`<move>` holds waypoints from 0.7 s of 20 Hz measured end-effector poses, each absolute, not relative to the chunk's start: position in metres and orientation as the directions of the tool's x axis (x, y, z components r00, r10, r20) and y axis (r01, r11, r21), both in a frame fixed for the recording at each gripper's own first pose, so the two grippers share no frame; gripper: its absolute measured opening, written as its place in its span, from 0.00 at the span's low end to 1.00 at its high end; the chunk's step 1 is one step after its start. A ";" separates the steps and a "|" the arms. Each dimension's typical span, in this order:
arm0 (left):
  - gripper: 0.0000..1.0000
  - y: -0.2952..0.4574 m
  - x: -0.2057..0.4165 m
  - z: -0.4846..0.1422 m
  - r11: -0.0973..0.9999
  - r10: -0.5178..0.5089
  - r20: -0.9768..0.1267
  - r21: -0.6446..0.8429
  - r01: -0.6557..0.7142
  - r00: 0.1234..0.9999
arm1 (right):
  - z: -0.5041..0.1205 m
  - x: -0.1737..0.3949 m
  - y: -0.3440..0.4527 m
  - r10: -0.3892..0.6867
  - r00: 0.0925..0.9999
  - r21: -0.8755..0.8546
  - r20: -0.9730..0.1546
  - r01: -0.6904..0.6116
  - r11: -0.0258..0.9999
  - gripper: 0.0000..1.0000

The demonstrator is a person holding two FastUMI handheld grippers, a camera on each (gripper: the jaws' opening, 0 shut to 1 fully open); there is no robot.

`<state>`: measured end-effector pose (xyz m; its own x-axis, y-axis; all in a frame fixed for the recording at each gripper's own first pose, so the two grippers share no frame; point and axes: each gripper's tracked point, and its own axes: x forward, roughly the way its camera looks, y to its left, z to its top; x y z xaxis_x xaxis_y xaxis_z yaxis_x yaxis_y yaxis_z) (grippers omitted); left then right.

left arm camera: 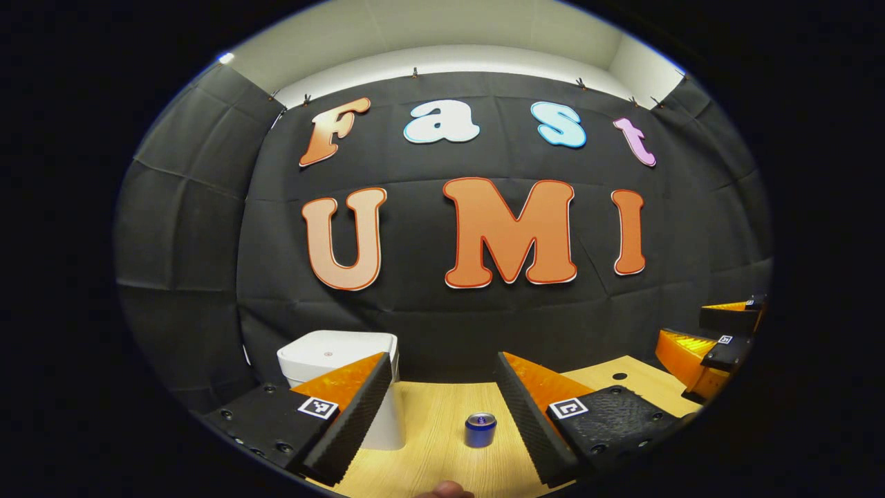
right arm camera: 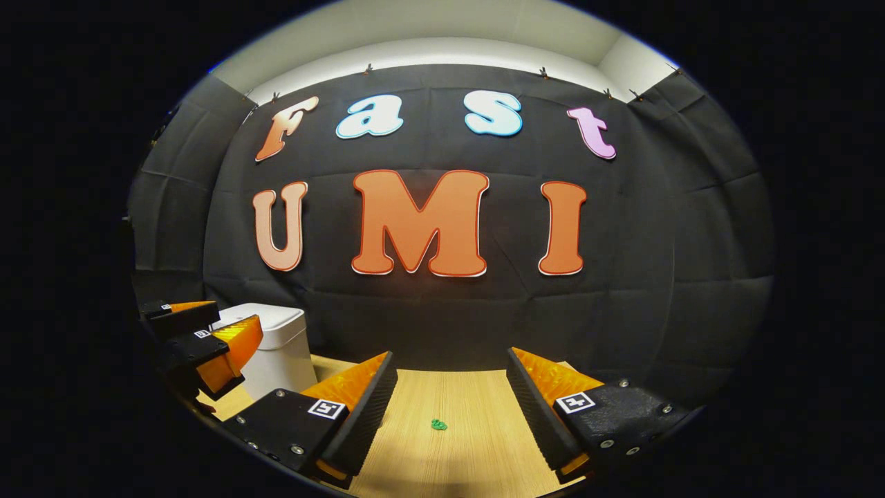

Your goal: Press the lid of the desktop garbage bin to open it, pick up the crumpled paper on the desktop and throw it into the bin, then pick up the pop can on the desktop and drop it into the bin, and finally close the garbage bin lid.

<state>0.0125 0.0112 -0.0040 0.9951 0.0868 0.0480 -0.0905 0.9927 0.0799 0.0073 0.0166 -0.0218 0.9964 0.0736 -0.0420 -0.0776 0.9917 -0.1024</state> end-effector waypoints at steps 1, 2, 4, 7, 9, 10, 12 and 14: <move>0.94 0.012 0.012 -0.003 0.992 0.090 0.045 0.082 -0.093 0.995 | -0.023 0.007 0.017 0.075 0.996 -0.101 -0.046 -0.079 0.992 0.94; 0.95 0.014 0.012 -0.004 0.992 0.090 0.045 0.084 -0.094 0.995 | -0.024 0.007 0.017 0.077 0.996 -0.101 -0.050 -0.082 0.992 0.94; 0.95 0.015 0.010 -0.004 0.992 0.094 0.048 0.086 -0.098 0.994 | -0.026 0.006 0.020 0.083 0.995 -0.098 -0.054 -0.088 0.991 0.94; 0.94 0.018 0.008 -0.001 0.990 0.098 0.049 0.093 -0.102 0.994 | -0.027 0.008 0.021 0.085 0.995 -0.099 -0.060 -0.090 0.991 0.94; 0.95 0.022 0.009 -0.001 0.988 0.114 0.048 0.099 -0.118 0.992 | -0.029 0.009 0.021 0.085 0.994 -0.094 -0.066 -0.091 0.991 0.94; 0.94 0.027 0.009 -0.002 0.987 0.122 0.050 0.097 -0.126 0.991 | -0.030 0.010 0.021 0.086 0.994 -0.093 -0.069 -0.092 0.991 0.94; 0.88 0.035 0.015 -0.008 0.984 0.141 0.020 0.104 -0.143 0.990 | -0.032 0.012 0.023 0.086 0.994 -0.090 -0.074 -0.093 0.992 0.94; 0.68 0.035 0.020 -0.027 0.987 0.132 -0.051 0.094 -0.127 0.990 | -0.033 0.015 0.024 0.087 0.993 -0.086 -0.077 -0.094 0.992 0.94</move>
